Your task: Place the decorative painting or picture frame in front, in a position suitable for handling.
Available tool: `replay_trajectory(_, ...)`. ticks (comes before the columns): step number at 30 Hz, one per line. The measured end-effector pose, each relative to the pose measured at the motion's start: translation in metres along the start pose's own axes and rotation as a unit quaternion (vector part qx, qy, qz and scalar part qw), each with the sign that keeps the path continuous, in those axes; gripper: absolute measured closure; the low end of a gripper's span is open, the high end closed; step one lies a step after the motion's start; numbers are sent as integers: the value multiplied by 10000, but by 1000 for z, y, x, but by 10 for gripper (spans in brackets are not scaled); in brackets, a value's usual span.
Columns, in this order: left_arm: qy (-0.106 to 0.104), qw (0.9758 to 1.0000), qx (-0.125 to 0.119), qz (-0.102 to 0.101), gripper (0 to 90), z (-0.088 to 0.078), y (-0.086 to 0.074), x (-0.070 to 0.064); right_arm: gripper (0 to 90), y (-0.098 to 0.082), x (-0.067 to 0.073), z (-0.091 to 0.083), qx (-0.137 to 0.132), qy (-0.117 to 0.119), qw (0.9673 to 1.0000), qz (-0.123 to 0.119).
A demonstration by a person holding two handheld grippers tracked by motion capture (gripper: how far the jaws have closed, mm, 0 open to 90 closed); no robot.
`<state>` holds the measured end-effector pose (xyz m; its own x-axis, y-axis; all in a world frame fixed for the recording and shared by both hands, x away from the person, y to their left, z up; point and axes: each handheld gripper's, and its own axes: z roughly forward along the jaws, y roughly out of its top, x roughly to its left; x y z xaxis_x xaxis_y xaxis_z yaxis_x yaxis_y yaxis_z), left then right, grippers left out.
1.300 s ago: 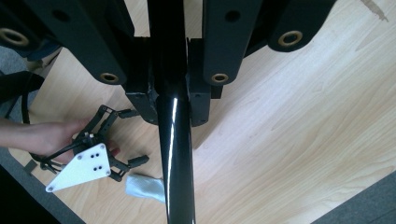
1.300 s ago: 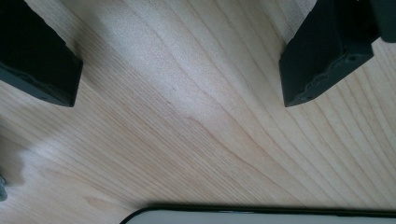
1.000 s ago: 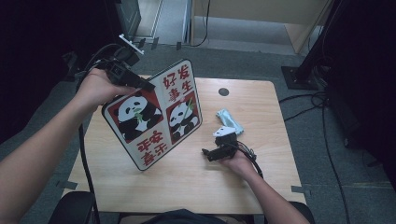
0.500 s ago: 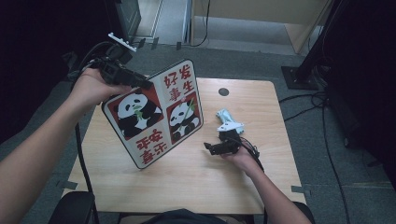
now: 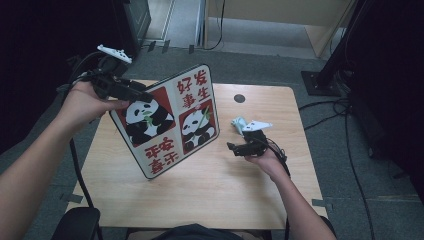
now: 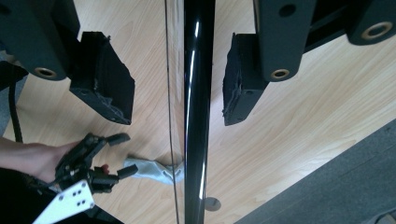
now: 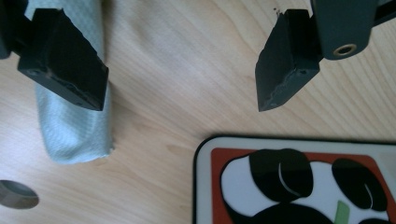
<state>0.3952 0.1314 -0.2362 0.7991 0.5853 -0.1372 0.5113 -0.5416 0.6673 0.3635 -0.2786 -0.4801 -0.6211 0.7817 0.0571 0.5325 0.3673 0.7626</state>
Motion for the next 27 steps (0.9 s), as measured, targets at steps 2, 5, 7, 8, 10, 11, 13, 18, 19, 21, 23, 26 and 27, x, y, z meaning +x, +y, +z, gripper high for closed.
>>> replay_trajectory(2,-17,10000,-67,-38,432,-2,-6,0,176,2,-6,-1,-15,-25,10000,57)
replay_trajectory(5,22,9999,-117,-89,426,-6,-13,0,169,5,-12,-2,-39,-64,9999,119)
replay_trajectory(7,29,9998,-151,-97,414,-9,-19,-1,177,8,-18,-2,-22,0,9999,140)
replay_trajectory(8,55,9998,-140,-102,416,-10,-20,-2,185,9,-23,-2,14,97,9997,212)
replay_trajectory(10,72,9997,-176,-134,416,-12,-24,-2,195,11,-28,0,30,60,9996,267)
replay_trajectory(11,95,9997,-176,-146,415,-14,-27,-3,206,12,-31,0,13,35,9996,266)
replay_trajectory(13,107,9996,-215,-169,409,-16,-32,-3,230,13,-38,1,-64,-68,9994,346)
replay_trajectory(18,148,9992,-273,-252,405,-21,-46,-4,309,14,-50,10,5,-254,9994,251)
replay_trajectory(19,148,9991,-294,-273,405,-21,-49,-4,328,14,-51,13,33,-246,9994,232)
replay_trajectory(21,157,9989,-308,-301,404,-22,-56,-4,383,15,-54,19,137,-238,9993,250)
replay_trajectory(23,179,9987,-335,-348,404,-23,-61,-4,384,15,-58,24,199,-240,9992,267)
replay_trajectory(26,199,9982,-396,-396,403,-24,-70,-5,392,14,-63,31,337,-270,9985,331)
replay_trajectory(27,202,9981,-419,-413,404,-24,-73,-5,401,13,-65,32,348,-315,9985,270)
